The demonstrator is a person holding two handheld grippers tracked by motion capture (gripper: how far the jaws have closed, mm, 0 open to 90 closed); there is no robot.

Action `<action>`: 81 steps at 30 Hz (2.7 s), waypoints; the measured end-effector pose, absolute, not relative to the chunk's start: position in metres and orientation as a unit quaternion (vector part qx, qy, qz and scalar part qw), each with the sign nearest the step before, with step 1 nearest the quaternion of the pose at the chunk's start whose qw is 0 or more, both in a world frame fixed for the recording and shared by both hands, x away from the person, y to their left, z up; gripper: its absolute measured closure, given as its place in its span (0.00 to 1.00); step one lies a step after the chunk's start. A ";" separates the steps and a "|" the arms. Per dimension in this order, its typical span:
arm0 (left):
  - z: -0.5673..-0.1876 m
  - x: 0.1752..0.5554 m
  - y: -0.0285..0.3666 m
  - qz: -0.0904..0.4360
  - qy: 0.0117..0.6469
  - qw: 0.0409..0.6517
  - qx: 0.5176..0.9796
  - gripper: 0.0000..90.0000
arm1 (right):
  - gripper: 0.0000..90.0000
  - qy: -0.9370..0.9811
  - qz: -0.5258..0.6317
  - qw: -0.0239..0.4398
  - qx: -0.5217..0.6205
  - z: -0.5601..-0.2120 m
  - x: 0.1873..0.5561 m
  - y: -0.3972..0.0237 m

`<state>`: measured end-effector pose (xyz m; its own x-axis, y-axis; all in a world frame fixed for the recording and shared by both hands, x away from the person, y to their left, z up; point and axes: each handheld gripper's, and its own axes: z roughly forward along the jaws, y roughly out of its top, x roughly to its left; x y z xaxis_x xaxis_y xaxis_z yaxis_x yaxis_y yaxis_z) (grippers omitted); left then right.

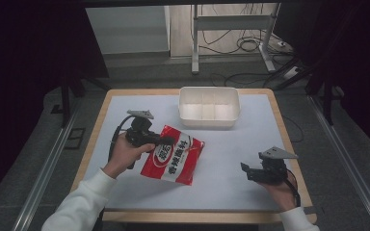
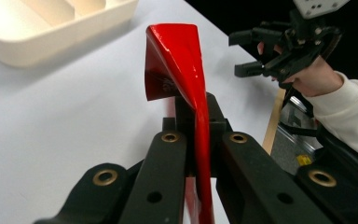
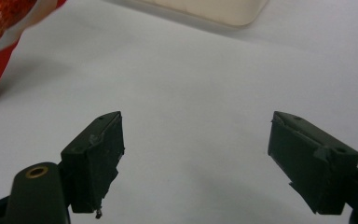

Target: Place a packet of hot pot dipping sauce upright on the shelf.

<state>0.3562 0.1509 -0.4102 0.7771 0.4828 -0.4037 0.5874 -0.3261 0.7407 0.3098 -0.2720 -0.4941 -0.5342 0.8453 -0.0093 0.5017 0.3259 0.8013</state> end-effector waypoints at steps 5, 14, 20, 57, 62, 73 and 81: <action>-0.398 0.358 0.152 -0.047 0.326 0.485 0.810 1.00 | 0.20 0.784 0.390 0.220 0.431 -0.494 0.310 -0.272; -0.379 0.372 0.156 -0.028 0.334 0.493 0.803 1.00 | 0.20 0.784 0.387 0.219 0.432 -0.496 0.311 -0.272; -0.367 0.385 0.154 -0.018 0.339 0.494 0.801 1.00 | 0.21 0.784 0.388 0.218 0.433 -0.496 0.311 -0.272; -0.321 0.494 0.110 0.054 0.387 0.449 0.803 1.00 | 0.21 0.781 0.384 0.214 0.443 -0.500 0.313 -0.276; -0.323 0.507 0.105 0.056 0.395 0.449 0.799 1.00 | 0.21 0.780 0.384 0.214 0.445 -0.500 0.313 -0.277; -0.324 0.516 0.100 0.056 0.401 0.426 0.809 1.00 | 0.21 0.779 0.382 0.215 0.448 -0.500 0.314 -0.279; -0.313 0.525 0.095 0.066 0.405 0.392 0.823 1.00 | 0.21 0.780 0.383 0.214 0.446 -0.499 0.314 -0.278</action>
<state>0.5248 0.0945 -0.3130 0.6630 0.7185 -0.2102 0.6156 -0.3635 0.6992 0.3138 -0.2780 -0.4991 -0.5105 0.8598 0.0075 0.5316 0.3088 0.7887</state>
